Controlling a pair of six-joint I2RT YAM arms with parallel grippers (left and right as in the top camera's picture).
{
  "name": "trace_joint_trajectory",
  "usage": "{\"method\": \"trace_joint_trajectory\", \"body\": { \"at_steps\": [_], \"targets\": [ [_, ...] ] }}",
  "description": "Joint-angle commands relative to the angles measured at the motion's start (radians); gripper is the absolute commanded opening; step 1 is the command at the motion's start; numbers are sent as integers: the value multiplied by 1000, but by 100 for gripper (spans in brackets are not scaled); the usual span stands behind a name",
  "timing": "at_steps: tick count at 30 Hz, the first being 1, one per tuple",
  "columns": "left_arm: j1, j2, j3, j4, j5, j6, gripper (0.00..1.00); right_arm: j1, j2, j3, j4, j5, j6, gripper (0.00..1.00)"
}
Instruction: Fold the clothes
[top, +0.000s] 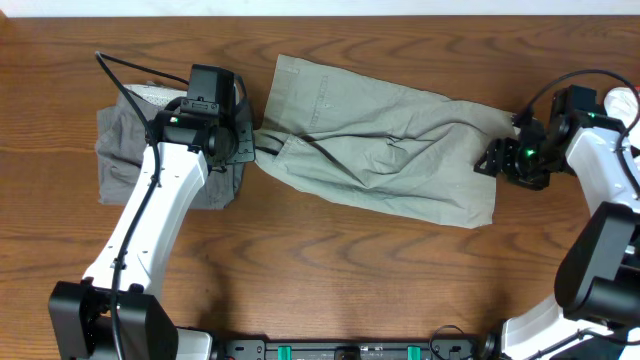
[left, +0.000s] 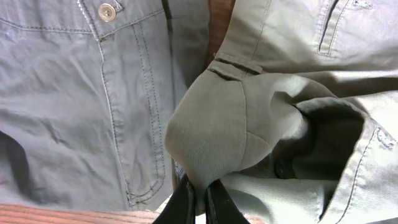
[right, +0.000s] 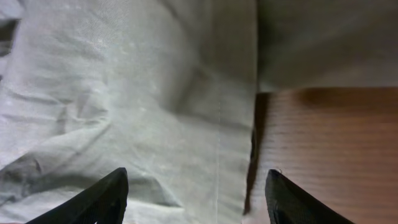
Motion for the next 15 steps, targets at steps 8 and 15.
{"method": "trace_joint_trajectory", "body": {
  "at_steps": [8,15],
  "targets": [
    [4,1,8,-1,-18,16,6,53,93,5,-14,-56,-37,24],
    [4,1,8,-2,-8,16,6,39,5,50,-17,-376,-37,1]
  ]
}}
